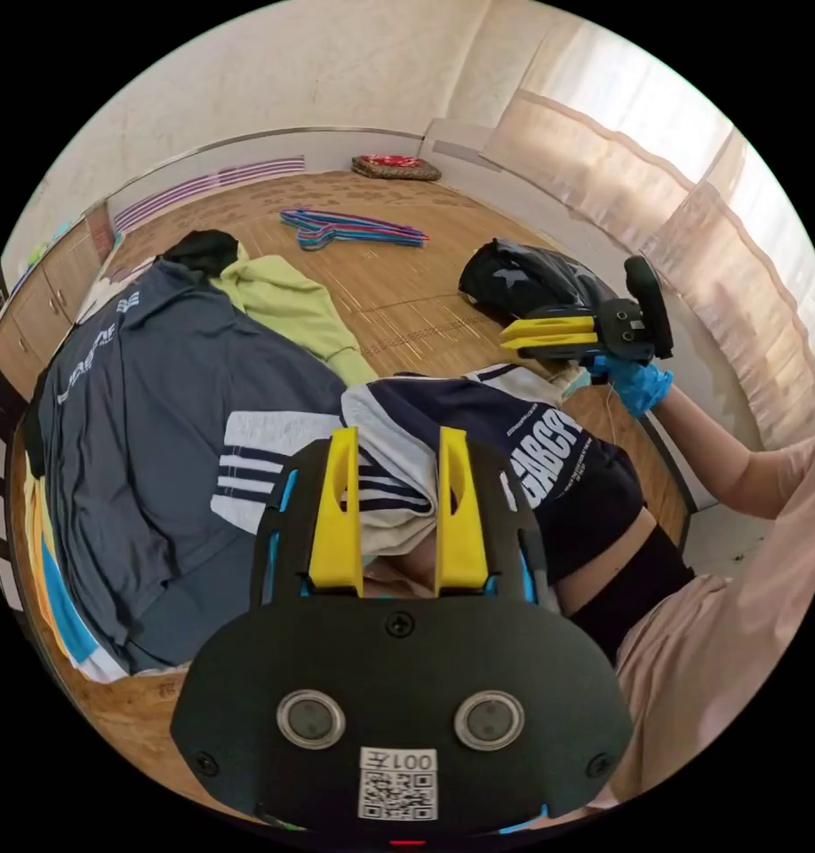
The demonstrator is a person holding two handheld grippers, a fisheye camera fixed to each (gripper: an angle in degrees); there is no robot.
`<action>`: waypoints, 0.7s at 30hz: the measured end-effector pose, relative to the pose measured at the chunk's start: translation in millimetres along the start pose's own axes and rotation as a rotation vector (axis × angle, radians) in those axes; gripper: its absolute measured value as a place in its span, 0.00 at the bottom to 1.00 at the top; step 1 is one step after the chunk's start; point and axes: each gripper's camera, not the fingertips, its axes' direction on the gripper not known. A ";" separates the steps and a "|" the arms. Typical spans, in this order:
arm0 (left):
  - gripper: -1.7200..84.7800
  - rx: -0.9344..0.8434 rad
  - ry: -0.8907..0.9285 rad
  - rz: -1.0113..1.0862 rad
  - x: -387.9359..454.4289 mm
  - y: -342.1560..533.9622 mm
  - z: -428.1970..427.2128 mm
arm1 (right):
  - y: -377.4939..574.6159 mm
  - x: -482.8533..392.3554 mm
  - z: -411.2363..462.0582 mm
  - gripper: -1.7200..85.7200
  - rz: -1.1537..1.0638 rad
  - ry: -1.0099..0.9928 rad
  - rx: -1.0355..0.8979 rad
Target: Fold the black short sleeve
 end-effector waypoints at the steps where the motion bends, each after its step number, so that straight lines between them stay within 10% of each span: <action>1: 0.17 -0.003 -0.001 -0.012 4.0 7.7 3.3 | 7.7 -0.2 6.2 0.13 0.018 -0.048 -0.047; 21: 0.03 -0.002 -0.118 -0.055 81.8 162.8 45.1 | 133.3 -141.4 -2.8 0.05 0.167 0.082 0.026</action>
